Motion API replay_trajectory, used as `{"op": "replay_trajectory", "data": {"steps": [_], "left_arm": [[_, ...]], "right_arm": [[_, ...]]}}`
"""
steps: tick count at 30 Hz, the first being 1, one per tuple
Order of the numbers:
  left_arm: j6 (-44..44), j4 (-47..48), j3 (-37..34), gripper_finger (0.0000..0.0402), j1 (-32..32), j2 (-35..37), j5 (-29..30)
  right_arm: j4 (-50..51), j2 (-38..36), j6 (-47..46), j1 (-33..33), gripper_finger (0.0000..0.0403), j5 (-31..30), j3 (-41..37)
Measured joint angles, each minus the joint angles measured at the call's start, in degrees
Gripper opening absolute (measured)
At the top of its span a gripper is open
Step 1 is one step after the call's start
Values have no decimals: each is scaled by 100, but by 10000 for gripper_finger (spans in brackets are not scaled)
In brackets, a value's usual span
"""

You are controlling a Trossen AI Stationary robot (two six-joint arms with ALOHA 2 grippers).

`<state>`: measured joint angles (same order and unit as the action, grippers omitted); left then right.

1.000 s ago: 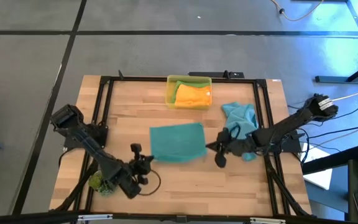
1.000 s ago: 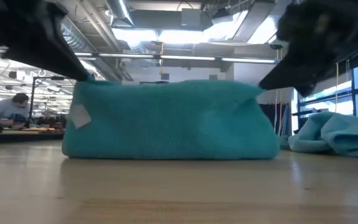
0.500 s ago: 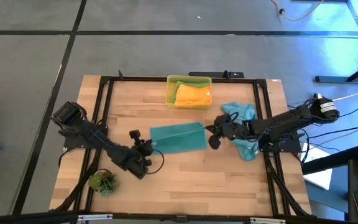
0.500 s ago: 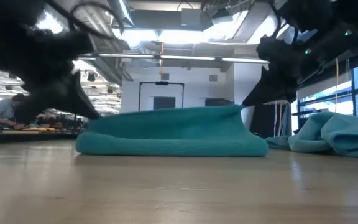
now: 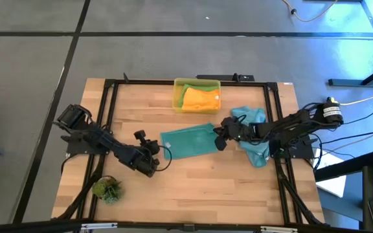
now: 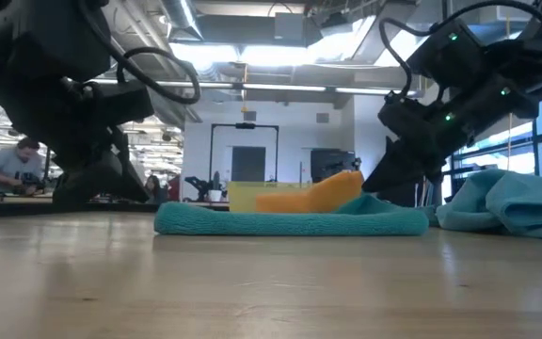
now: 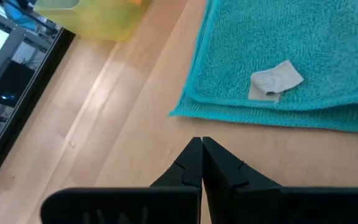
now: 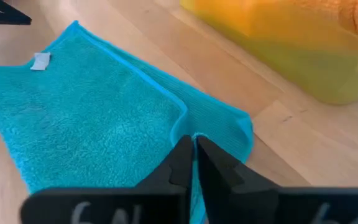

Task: Fold microfiber towels
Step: Fold the left blue microfiber cloth

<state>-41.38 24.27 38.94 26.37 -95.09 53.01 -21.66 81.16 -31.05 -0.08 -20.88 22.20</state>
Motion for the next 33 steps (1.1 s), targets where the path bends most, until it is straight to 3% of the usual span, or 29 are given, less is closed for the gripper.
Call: {"op": "replay_trajectory", "data": {"steps": [8, 12, 18, 21, 26, 33], "left_arm": [[138, -186, 52, 0, 139, 0, 12], [325, -207, 310, 2, 284, 0, -1], [860, -275, 844, 39, 411, 0, -195], [899, -746, 989, 62, 407, 0, -502], [1150, -1493, 996, 75, 393, -89, -773], [1254, -1820, 988, 77, 500, -101, -1012]], "right_arm": [[-135, 45, 222, -88, 78, 1, 4], [-89, -110, 233, -194, 117, 436, 51], [-52, -515, 498, -283, 184, 494, 135], [-77, -799, 785, -282, 205, 413, 148], [-113, -991, 910, -76, 202, 435, 151], [-176, -967, 872, 872, 173, 159, 151]]}}
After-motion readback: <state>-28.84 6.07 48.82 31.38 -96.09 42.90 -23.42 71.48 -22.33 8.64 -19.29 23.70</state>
